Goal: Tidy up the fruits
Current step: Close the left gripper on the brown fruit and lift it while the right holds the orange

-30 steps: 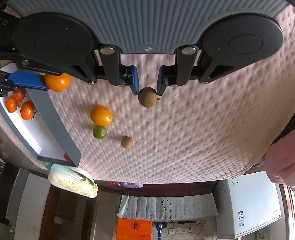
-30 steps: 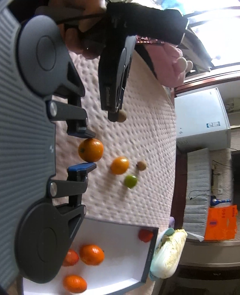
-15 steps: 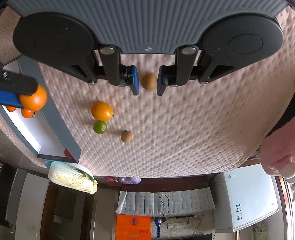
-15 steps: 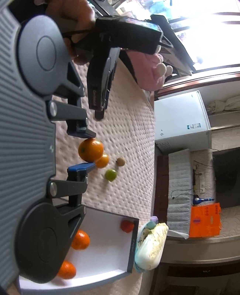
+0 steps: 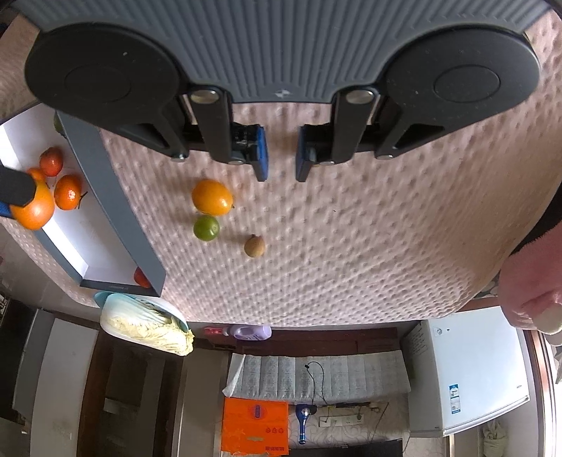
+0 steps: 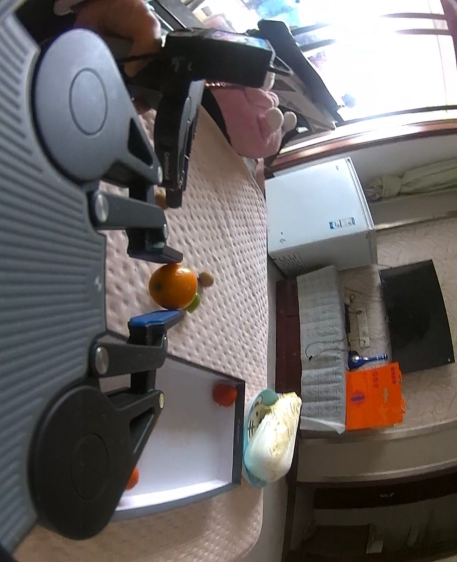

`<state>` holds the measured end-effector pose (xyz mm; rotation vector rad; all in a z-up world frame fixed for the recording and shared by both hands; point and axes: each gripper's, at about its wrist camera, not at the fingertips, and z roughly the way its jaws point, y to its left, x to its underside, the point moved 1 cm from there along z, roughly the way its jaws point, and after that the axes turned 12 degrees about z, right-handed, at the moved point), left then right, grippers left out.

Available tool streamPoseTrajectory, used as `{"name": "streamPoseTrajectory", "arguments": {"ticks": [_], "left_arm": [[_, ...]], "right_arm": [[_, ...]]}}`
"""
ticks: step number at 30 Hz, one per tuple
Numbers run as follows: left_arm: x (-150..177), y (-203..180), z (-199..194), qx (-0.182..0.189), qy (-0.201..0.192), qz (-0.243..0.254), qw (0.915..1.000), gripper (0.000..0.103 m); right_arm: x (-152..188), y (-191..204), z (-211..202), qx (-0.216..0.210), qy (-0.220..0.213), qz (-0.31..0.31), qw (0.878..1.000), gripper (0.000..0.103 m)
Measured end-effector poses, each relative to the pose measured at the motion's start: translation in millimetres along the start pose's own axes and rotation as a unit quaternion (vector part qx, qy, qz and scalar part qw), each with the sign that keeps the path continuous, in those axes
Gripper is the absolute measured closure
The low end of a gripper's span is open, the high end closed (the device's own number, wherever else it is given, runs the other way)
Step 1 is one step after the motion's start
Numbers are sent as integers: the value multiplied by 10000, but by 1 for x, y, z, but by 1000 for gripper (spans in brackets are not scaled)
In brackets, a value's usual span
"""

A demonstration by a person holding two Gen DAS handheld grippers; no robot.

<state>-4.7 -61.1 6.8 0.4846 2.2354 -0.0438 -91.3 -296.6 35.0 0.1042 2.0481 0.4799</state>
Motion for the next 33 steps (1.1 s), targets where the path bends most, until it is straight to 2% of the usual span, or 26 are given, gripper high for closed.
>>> {"name": "streamPoseTrajectory", "arguments": {"ticks": [5,13,15,17,20,25,28,33], "left_arm": [[2,4,-3,27,-54,-71,10000,86],[8,26,4,177,31,-131,9998,83],[9,28,8,255,96,-100,9996,73],[11,28,9,185,110,-21,9998,54],[12,30,11,213,117,81,9997,50],[18,31,20,98,257,376,9989,49],[20,30,26,86,349,410,9985,58],[19,27,39,159,508,332,9980,67]], "right_arm": [[-2,-13,-5,156,-52,164,9997,71],[-2,-10,-3,107,87,125,9998,71],[-2,-5,-2,20,116,91,9999,71],[-2,-1,-1,-46,130,46,9999,71],[-2,3,-1,-107,171,27,9998,71],[-3,2,-1,-158,218,9,9996,71],[-4,0,2,-125,232,51,9996,71],[-3,1,6,-67,237,54,9997,71]]}}
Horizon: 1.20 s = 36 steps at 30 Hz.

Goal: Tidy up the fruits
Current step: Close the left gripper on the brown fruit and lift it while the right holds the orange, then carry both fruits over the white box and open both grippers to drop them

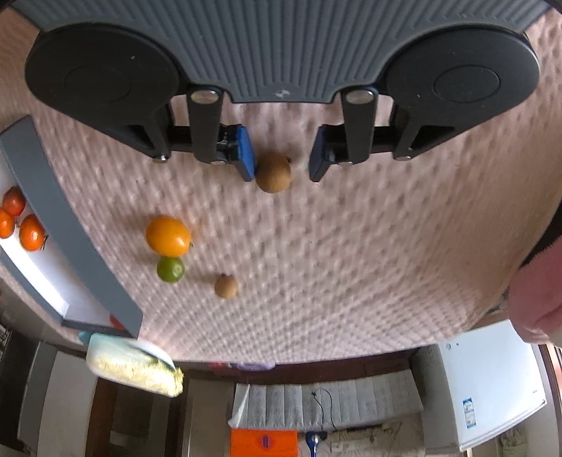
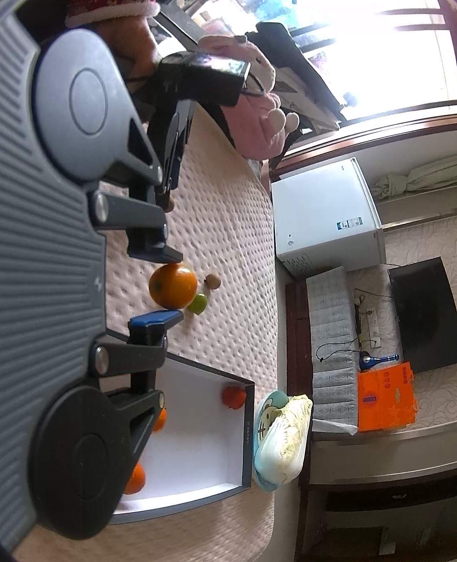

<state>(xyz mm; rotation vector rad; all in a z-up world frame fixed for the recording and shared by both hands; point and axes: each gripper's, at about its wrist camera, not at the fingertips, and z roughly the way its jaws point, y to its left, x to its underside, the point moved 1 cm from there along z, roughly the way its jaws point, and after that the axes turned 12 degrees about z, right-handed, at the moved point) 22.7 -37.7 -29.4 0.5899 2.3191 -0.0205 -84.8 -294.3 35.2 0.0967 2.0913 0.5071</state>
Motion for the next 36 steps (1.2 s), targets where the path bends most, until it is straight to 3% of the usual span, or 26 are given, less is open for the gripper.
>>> {"name": "streamPoseTrajectory", "arguments": {"ticks": [4,17,27,36], "left_arm": [[-1,-13,3,-120,-52,311,9994,73],[-17,-26,-20,-127,-358,-52,9993,74],[-32,-64,-22,33,-472,115,9988,73],[-34,-75,-21,64,-491,190,9986,73]], "right_arm": [[0,-3,1,84,-26,23,10000,71],[0,-12,-2,289,-110,171,9994,71],[2,-19,-2,416,-57,223,9989,71],[2,-28,-8,539,-125,281,9981,71]]}}
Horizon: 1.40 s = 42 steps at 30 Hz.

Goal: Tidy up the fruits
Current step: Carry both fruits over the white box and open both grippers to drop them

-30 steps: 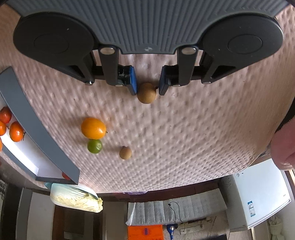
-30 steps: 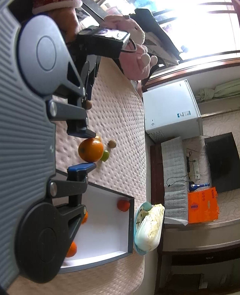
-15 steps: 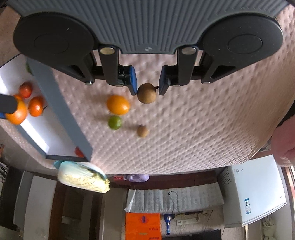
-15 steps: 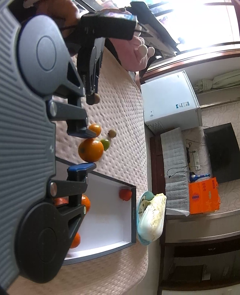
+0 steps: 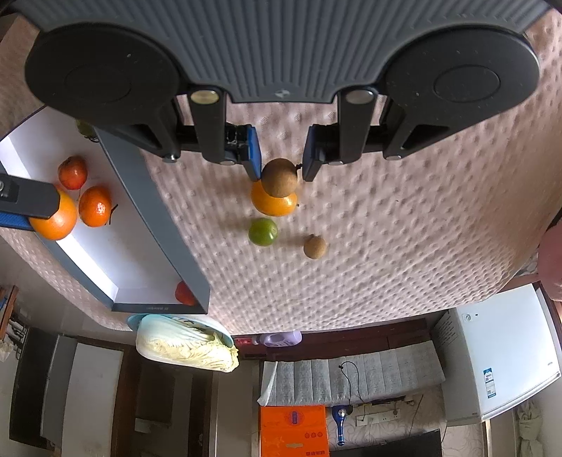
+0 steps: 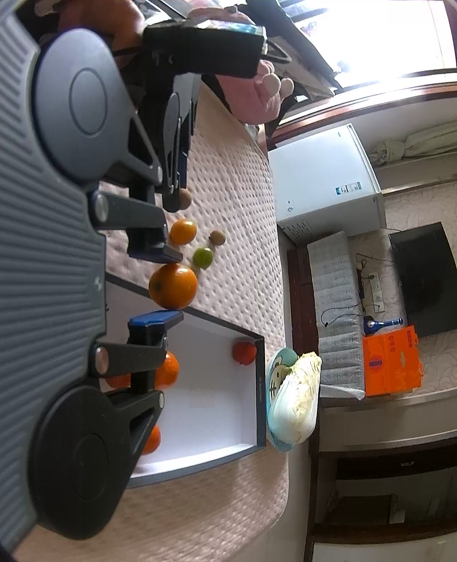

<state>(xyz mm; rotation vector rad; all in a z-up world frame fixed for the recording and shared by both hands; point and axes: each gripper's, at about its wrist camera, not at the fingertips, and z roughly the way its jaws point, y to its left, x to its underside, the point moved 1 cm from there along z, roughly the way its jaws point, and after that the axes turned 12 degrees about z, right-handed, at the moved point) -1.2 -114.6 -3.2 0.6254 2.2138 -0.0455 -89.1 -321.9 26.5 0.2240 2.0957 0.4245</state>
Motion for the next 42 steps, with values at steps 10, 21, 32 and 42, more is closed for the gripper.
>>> {"name": "streamPoseTrajectory", "arguments": {"ticks": [10,21,32,42], "left_arm": [[-7,-16,-3,134,-142,86,9998,73],[-25,-52,-17,402,-550,275,9973,73],[-74,-111,2,863,-704,458,9927,73],[-108,-165,46,1150,-586,649,9895,73]], "right_arm": [[-2,-20,-4,390,20,123,9992,71],[5,-57,6,1068,489,265,9927,71],[5,-60,14,1235,798,275,9887,71],[2,-68,15,1307,818,397,9873,71]]}}
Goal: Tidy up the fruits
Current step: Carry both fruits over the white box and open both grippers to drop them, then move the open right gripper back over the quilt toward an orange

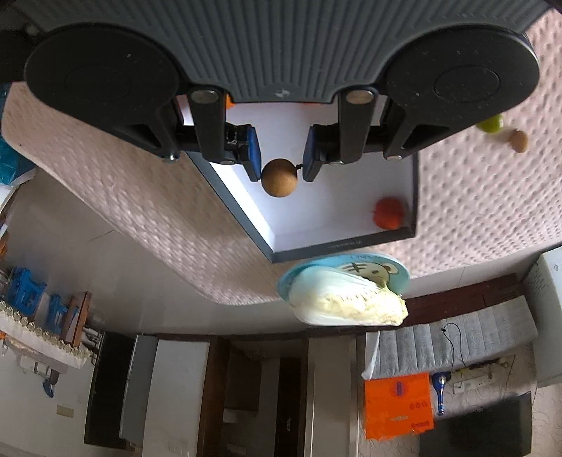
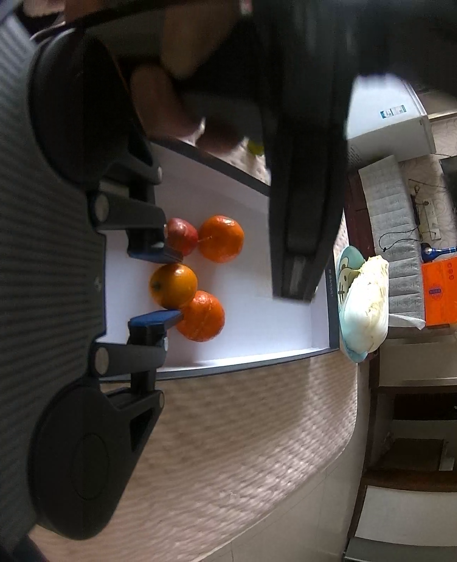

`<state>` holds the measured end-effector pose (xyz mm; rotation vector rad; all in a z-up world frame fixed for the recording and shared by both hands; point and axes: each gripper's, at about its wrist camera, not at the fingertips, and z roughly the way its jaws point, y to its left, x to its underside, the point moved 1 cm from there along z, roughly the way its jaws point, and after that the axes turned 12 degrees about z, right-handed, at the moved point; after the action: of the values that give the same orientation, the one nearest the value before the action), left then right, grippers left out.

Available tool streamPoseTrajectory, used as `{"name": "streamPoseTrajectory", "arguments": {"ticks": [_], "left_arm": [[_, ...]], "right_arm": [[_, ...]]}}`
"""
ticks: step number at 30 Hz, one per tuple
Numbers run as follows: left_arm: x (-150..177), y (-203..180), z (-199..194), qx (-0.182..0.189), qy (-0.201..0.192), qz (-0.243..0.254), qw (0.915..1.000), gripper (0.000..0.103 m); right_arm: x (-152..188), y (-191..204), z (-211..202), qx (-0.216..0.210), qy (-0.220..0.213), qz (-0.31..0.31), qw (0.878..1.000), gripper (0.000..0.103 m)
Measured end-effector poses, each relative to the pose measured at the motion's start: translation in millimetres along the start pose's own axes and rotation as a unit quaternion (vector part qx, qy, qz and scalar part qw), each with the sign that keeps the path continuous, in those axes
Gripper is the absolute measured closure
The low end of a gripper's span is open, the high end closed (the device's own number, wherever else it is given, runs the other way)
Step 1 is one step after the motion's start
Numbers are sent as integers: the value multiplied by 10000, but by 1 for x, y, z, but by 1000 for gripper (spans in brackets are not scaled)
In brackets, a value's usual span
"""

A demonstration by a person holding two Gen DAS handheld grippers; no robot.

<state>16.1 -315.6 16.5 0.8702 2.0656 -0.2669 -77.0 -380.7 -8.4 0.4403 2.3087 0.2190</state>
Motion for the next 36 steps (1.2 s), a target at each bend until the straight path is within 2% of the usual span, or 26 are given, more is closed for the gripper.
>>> {"name": "streamPoseTrajectory", "arguments": {"ticks": [5,6,7,8,9,10,13,18,24,29,32,34,36], "left_arm": [[0,3,13,-39,89,-31,9999,70],[0,4,13,-59,85,-39,9999,65],[1,6,12,-123,76,-31,9999,52],[1,8,9,-190,64,-25,9998,43],[2,9,7,-234,47,-26,9997,41],[2,12,3,-249,22,-29,9997,41],[3,15,-7,-353,-20,-2,9994,41],[10,27,-36,-427,-142,-112,9989,41],[32,47,-84,-633,-303,-282,9971,41],[65,64,-126,-866,-363,-417,9947,41],[91,79,-140,-1065,-260,-594,9922,41],[103,92,-135,-1197,52,-688,9904,41],[106,102,-135,-1311,51,-616,9894,41]], "right_arm": [[-2,-2,4,33,9,89,10000,71],[-2,-1,4,42,-9,87,10000,71],[-2,0,3,67,-44,81,9999,70],[-2,2,3,100,-98,75,9999,70],[-3,2,2,120,-134,72,9998,70],[-3,3,2,124,-178,90,9997,70],[-5,3,-4,113,-427,177,9989,55],[-7,9,-15,-65,-838,130,9964,55],[-7,20,-12,-47,-857,-53,9963,54],[-8,27,-10,-63,-917,-89,9957,54],[-5,37,-11,-66,-1016,-215,9946,55],[-4,43,-12,-113,-1043,-262,9941,55],[-2,49,-12,-155,-1063,-311,9937,55]]}}
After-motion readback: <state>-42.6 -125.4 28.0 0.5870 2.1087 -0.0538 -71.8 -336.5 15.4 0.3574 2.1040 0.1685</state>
